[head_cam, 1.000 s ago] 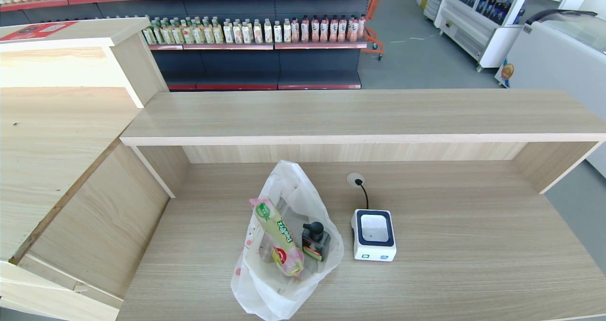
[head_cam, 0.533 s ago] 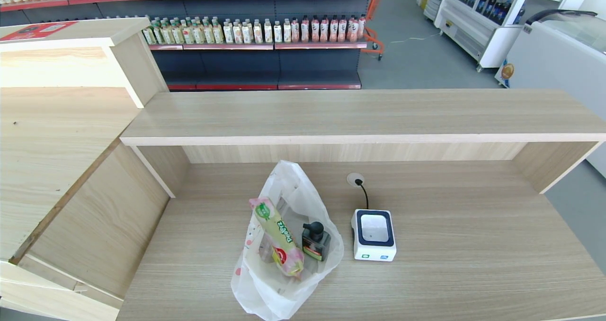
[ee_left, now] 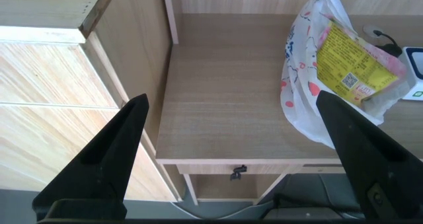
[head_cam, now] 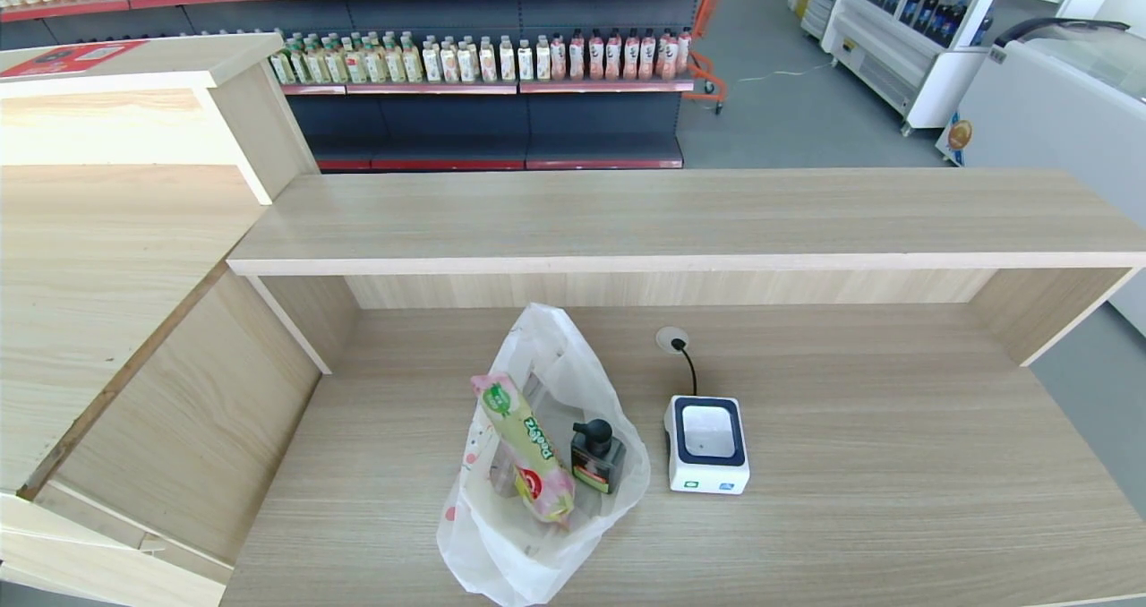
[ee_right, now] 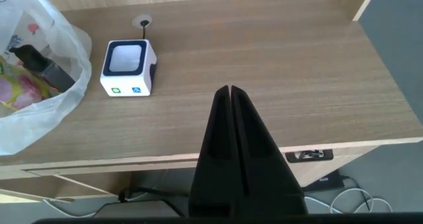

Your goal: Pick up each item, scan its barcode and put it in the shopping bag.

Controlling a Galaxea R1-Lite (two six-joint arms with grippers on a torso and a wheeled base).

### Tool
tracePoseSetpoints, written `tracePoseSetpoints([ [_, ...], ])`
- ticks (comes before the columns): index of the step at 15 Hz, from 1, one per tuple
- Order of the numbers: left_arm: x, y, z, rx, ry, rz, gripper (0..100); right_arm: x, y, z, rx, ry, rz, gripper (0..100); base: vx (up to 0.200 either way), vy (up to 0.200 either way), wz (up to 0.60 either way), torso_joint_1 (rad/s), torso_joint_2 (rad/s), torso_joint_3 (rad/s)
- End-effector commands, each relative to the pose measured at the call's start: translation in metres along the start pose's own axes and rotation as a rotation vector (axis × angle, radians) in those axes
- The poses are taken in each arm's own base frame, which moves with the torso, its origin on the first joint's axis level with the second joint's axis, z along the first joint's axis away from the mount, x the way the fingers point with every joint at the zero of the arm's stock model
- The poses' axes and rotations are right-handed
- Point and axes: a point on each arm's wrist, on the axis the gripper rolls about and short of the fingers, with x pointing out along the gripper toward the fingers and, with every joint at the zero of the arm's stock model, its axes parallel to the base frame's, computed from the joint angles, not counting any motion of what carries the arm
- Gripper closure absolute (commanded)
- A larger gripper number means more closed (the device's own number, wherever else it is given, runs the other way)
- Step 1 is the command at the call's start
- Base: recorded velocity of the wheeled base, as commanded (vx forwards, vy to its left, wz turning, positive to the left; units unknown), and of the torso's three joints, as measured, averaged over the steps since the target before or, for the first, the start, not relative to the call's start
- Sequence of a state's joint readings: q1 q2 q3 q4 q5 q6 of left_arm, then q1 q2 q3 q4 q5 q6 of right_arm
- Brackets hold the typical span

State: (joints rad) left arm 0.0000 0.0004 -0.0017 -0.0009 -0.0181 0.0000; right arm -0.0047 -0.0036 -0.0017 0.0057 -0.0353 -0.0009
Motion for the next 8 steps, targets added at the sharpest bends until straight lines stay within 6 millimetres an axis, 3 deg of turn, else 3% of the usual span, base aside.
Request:
tracePoseSetpoints([
  [1,0.0,0.0,0.0,0.002,-0.001,0.001,0,0.0003,0.0,0.0,-0.001,0.004,0.0,100,0.0,-0.2,0.0,0.007,0.0,-0.002],
  [8,0.0,0.0,0.0,-0.002,-0.001,0.0,0,0.0003,0.0,0.0,0.008,0.004,0.0,100,0.0,-0.2,0.0,0.006,0.0,0.004],
])
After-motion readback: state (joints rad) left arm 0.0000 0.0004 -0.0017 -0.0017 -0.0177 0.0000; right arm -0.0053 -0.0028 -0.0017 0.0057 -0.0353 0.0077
